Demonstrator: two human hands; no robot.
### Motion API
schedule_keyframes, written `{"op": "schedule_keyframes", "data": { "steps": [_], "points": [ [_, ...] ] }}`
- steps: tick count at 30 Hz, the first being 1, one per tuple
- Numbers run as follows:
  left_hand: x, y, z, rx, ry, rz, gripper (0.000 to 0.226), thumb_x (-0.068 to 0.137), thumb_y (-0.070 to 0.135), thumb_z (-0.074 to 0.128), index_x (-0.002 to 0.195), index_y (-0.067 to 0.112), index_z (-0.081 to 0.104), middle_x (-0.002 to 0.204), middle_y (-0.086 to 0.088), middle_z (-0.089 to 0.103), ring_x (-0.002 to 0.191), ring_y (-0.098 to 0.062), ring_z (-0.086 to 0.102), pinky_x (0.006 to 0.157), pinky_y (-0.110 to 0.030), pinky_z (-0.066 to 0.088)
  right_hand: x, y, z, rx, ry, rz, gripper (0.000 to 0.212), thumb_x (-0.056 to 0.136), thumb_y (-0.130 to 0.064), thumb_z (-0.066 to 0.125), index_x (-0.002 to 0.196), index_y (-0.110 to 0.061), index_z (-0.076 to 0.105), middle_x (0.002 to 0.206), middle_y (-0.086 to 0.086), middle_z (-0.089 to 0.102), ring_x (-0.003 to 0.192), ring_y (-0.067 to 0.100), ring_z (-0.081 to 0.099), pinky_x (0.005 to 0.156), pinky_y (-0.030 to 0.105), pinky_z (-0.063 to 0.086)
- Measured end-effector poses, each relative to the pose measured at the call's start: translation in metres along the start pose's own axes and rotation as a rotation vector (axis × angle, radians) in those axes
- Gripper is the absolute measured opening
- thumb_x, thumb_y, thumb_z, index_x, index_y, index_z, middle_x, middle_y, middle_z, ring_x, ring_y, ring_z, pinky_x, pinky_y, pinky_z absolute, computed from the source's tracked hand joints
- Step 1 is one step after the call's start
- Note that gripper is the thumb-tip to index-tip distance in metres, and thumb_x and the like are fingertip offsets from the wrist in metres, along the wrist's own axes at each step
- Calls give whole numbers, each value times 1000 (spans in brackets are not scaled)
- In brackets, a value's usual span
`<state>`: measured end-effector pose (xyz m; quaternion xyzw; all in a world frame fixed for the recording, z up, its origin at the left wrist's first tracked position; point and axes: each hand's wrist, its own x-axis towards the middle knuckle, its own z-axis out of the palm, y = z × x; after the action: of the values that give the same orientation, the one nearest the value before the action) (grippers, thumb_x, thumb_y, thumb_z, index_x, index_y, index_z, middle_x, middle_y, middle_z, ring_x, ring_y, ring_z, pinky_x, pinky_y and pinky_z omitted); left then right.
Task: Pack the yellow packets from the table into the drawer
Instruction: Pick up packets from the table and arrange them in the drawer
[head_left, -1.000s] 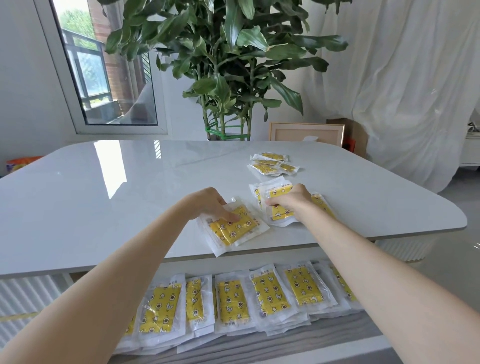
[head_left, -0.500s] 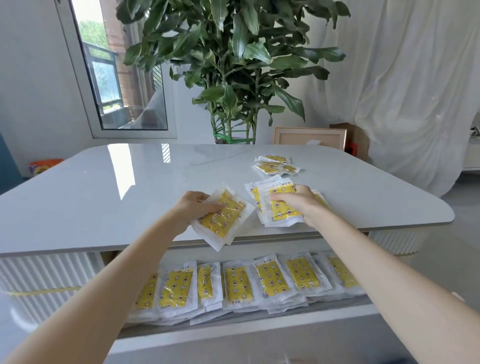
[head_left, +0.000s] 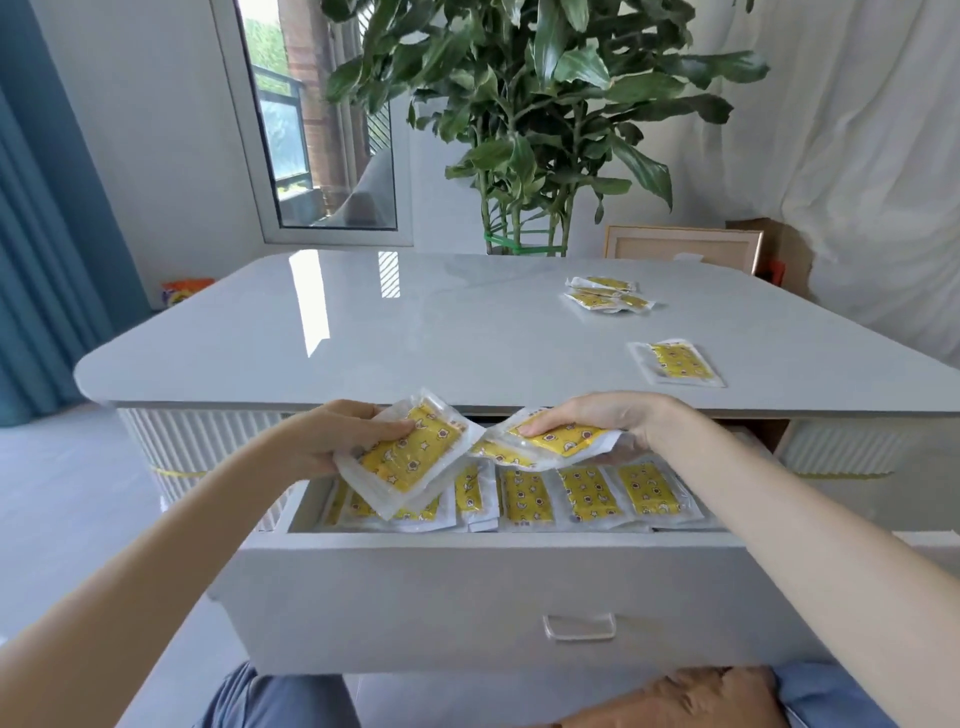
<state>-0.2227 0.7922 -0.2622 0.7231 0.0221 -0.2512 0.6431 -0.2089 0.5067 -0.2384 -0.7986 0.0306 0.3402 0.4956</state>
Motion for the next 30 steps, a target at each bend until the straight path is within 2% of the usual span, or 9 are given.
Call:
{"op": "schedule_keyframes", "data": {
  "steps": [6,10,14,16,19,22,24,28,30],
  "points": [
    [2,-24,-15,45,134,-109,20,90,11,60,106,-2,59,93,-12,69,70,-19,70,59,-28,59,36,5,34,83,-34,37,5,88,-16,66,85,-13,69,76,1,70,63,7,67,70,18,55],
    [16,-34,-18,123,268,-161,11,90,11,62,89,4,54,90,-11,63,80,-24,63,80,-35,55,59,11,47,70,130,71,12,86,-13,70,79,-8,62,59,3,67,44,10,64,41,18,50],
    [38,-42,-26,308,403,-180,17,89,14,63,95,-2,58,91,-12,61,88,-27,58,91,-38,50,87,17,59,74,209,71,28,84,-7,71,106,1,55,77,12,67,61,19,65,59,29,56],
    [51,-45,-29,389,443,-181,27,90,17,61,104,-5,59,96,-14,59,87,-26,56,86,-37,51,98,18,64,84,228,80,36,83,-5,71,113,2,52,79,14,67,63,22,65,60,30,56],
    [65,-48,-28,499,505,-181,28,94,21,54,112,-1,53,87,-8,55,80,-22,52,59,-25,43,110,18,68,102,238,112,13,86,-5,68,90,0,56,77,13,64,63,21,63,60,31,53],
    [78,-56,-32,570,543,-184,35,94,19,51,122,-3,50,73,-2,47,64,-16,48,51,-23,38,119,21,67,101,264,106,8,88,-5,66,88,-3,58,81,13,64,67,23,63,63,31,53],
    [85,-62,-34,654,568,-197,35,91,15,50,122,-3,49,80,-5,50,74,-20,52,54,-26,41,123,24,64,77,296,88,8,87,-5,67,86,-5,59,85,13,64,76,25,63,74,35,53],
    [91,-65,-31,865,642,-106,34,92,11,47,122,-3,44,119,-18,51,111,-32,51,80,-36,45,123,27,63,61,320,66,8,86,-2,67,87,-5,59,79,11,64,66,21,62,63,30,52],
    [91,-62,-31,892,658,-67,32,92,9,47,121,-4,45,121,-18,49,109,-32,51,79,-35,44,123,28,64,46,342,52,10,85,-2,68,92,-4,60,85,12,66,73,23,64,71,34,54]
  ]
}}
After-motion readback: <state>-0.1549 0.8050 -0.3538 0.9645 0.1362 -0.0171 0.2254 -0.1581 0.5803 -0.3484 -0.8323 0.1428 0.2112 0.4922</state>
